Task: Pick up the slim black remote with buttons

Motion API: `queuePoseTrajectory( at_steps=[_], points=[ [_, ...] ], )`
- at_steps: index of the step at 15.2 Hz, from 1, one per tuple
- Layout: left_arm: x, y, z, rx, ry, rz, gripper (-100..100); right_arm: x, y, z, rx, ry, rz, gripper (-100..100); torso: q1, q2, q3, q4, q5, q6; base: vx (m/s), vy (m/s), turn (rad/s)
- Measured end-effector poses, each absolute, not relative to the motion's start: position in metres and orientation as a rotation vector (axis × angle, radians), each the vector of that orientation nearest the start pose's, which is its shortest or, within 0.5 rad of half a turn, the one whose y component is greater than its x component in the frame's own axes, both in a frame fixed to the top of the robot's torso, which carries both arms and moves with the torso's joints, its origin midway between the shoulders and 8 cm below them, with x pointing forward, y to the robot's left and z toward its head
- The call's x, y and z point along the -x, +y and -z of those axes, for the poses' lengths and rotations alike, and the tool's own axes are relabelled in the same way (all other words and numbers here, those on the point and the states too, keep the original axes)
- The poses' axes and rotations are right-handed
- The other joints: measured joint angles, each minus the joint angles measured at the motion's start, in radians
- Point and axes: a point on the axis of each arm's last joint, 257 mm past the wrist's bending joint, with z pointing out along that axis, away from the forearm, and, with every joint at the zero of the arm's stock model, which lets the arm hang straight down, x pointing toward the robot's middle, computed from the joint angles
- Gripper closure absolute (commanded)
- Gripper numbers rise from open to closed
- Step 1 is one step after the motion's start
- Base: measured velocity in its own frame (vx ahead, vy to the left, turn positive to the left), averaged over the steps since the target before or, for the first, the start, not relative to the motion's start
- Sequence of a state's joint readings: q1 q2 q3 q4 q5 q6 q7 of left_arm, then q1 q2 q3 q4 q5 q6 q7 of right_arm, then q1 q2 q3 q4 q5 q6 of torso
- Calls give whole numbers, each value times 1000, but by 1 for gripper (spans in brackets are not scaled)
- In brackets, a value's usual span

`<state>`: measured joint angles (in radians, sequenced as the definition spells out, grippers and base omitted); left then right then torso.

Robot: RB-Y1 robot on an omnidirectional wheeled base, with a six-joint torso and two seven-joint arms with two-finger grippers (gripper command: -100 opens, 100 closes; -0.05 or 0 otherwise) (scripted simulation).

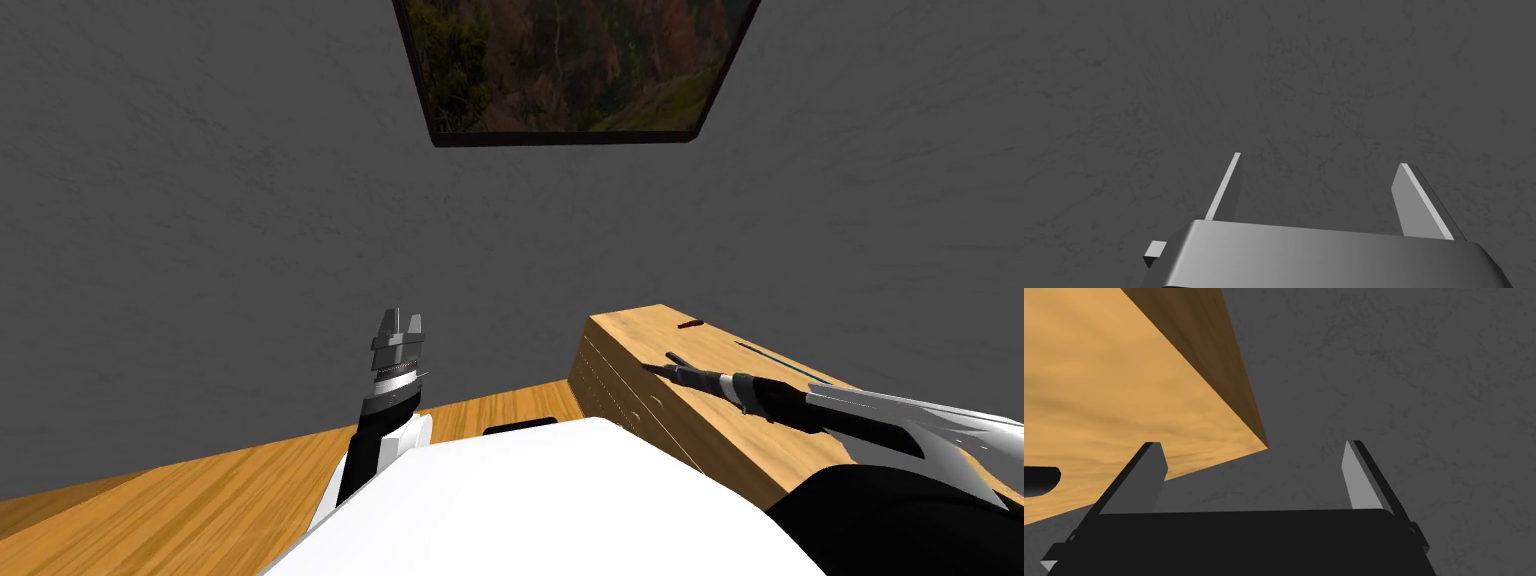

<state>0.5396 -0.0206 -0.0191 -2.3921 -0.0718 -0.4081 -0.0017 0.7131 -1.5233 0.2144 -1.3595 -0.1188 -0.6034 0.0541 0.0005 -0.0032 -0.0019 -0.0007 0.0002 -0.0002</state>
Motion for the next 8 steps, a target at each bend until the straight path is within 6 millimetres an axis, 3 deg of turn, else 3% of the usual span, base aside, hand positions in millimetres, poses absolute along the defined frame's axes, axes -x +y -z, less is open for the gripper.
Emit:
queuePoseTrajectory(
  at_steps=[5,8],
  points=[
    [-336,271,-44,644,645,1252,0,-229,-617,288,-138,2458,-194,-100,-1,-1,0,0,0,-1,61,-19,135],
    [-335,271,-44,644,645,1251,0,-201,-645,291,-120,2551,-103,-100,-3,-2,-1,0,-1,0,69,-46,126]
  ],
)
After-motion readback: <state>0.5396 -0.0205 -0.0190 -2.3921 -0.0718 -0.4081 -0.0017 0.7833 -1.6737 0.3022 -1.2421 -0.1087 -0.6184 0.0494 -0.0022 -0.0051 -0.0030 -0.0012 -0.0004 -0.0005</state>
